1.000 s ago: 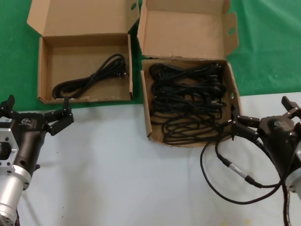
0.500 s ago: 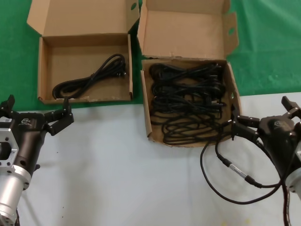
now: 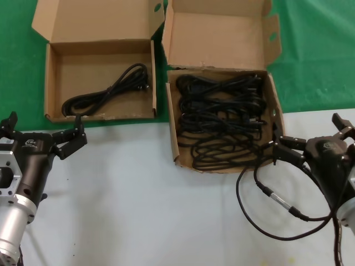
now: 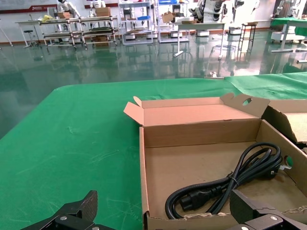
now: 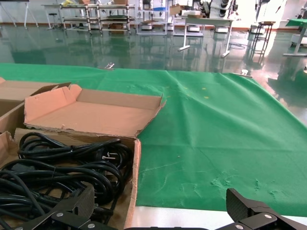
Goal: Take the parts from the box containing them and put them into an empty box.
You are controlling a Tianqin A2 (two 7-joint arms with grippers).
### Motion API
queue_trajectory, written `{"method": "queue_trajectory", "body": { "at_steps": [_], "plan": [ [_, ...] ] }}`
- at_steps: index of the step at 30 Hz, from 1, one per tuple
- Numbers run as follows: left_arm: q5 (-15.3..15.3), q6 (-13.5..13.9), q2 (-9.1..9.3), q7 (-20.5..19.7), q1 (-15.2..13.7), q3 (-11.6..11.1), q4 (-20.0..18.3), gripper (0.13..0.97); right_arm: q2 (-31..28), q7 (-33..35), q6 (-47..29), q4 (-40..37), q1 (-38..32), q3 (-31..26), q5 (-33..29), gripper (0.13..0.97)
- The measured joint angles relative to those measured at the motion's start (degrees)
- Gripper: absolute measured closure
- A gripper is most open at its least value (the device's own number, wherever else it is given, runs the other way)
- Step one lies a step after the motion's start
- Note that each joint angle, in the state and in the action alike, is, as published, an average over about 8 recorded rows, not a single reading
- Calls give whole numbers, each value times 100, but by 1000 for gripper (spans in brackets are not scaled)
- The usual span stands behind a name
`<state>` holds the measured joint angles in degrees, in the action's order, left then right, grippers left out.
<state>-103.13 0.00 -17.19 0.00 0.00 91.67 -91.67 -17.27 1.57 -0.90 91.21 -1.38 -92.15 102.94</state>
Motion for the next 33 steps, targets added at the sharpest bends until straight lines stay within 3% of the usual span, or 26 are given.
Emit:
{"method": "queue_trajectory", "body": {
  "at_steps": [33],
  "plan": [
    [0, 0, 0, 0, 0, 0, 0, 132, 0, 0, 0, 0, 0, 0, 0, 129]
  ]
}}
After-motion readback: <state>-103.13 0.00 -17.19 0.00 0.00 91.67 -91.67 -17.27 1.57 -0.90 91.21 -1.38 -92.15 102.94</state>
